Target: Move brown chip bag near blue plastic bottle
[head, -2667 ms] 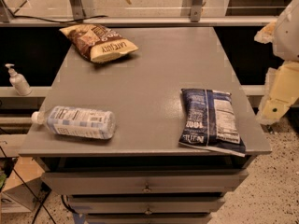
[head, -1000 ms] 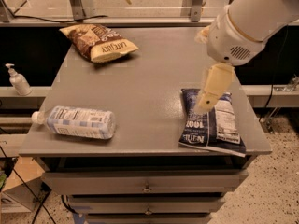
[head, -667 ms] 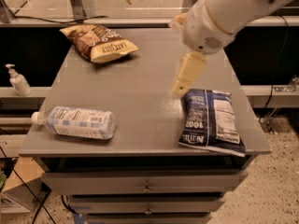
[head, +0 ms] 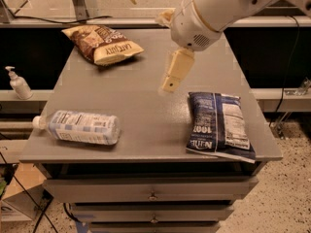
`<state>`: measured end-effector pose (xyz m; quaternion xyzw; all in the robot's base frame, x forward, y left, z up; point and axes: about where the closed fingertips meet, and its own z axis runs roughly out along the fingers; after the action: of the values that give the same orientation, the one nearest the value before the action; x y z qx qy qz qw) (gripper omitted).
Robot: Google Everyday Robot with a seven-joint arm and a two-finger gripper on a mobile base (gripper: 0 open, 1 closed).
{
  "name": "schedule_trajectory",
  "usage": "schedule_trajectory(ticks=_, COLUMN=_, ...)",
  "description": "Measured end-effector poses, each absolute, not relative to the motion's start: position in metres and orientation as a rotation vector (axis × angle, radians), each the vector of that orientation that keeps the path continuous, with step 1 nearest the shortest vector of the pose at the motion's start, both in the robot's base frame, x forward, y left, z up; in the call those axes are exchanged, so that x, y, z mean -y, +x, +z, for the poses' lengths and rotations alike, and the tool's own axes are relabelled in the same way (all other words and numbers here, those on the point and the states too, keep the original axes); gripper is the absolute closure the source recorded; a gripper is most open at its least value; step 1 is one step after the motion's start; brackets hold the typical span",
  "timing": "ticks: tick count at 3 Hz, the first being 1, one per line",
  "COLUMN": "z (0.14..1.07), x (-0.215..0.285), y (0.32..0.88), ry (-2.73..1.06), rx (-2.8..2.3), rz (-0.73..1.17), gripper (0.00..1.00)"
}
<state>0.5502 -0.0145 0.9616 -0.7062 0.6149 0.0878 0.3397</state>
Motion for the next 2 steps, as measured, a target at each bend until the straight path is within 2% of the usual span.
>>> schedule_trajectory(ticks=1, z=0.956, x=0.015, y=0.55, ry=-1.766, rx=-1.6, rz=0.273, gripper=0.0)
schedule_trajectory(ticks=2, z=0.953, x=0.002, y=0.574, ry=-1.643, rx=-1.528, rz=0.34, gripper=0.0)
